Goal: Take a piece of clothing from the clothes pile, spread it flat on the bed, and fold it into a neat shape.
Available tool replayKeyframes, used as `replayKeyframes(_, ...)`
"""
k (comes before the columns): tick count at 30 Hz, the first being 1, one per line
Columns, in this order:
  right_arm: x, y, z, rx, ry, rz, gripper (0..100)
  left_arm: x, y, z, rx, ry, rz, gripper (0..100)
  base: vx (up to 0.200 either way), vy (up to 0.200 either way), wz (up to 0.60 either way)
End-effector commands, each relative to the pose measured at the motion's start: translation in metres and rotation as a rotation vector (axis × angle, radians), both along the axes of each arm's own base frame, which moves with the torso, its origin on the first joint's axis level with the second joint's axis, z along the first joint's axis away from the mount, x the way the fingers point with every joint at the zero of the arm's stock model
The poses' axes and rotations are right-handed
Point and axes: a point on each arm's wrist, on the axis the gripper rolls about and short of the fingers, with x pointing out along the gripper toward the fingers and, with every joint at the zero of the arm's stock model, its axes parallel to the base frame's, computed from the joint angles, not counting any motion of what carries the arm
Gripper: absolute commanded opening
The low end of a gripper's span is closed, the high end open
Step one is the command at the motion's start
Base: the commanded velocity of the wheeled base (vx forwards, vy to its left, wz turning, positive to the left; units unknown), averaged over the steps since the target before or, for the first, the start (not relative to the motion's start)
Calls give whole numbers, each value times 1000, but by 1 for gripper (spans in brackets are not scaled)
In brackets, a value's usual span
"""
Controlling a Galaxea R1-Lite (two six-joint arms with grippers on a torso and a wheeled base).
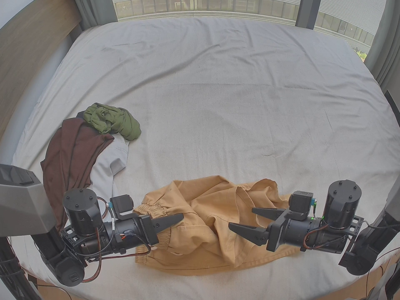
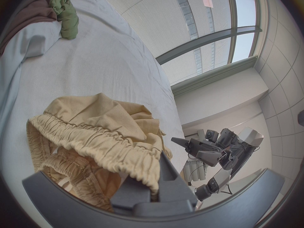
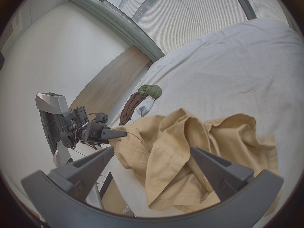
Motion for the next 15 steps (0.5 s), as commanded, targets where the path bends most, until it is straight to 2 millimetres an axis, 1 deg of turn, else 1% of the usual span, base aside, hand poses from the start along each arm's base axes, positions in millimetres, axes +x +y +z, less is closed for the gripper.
replayKeyframes(1, -3, 5, -13, -17, 60, 17, 100, -1, 1, 4, -7, -14, 0, 0, 0, 0, 0)
replayKeyframes(2, -4, 6, -13, -17, 62, 17, 100, -1, 1, 4, -7, -13, 0, 0, 0, 0, 0)
replayKeyframes(3, -5, 8, -21, -31, 97, 19, 100, 0, 1, 3, -5, -12, 3, 0, 0, 0, 0)
replayKeyframes(4, -5, 8, -21, -31, 97, 19, 100, 0, 1, 3, -5, -12, 3, 0, 0, 0, 0)
replayKeyframes(6, -3, 9, -36, -60, 133, 13, 100, 0, 2, 2, -3, -8, 5, 0, 0, 0, 0)
replayKeyframes(10, 0, 10, -42, -44, 117, 10, 100, 1, 3, 2, -2, -9, 12, 0, 0, 0, 0)
replayKeyframes(12, 3, 12, -47, -33, 104, 7, 100, 2, 5, 2, -3, -10, 21, 0, 0, 0, 0)
replayKeyframes(13, 4, 14, -54, -27, 110, 6, 100, 3, 8, 3, -3, -9, 31, 0, 0, 0, 0)
replayKeyframes(14, 4, 14, -54, -27, 110, 6, 100, 3, 8, 3, -3, -9, 31, 0, 0, 0, 0)
replayKeyframes(15, 5, 14, -59, -26, 125, 3, 100, 3, 8, 2, -3, -8, 32, 0, 0, 0, 0)
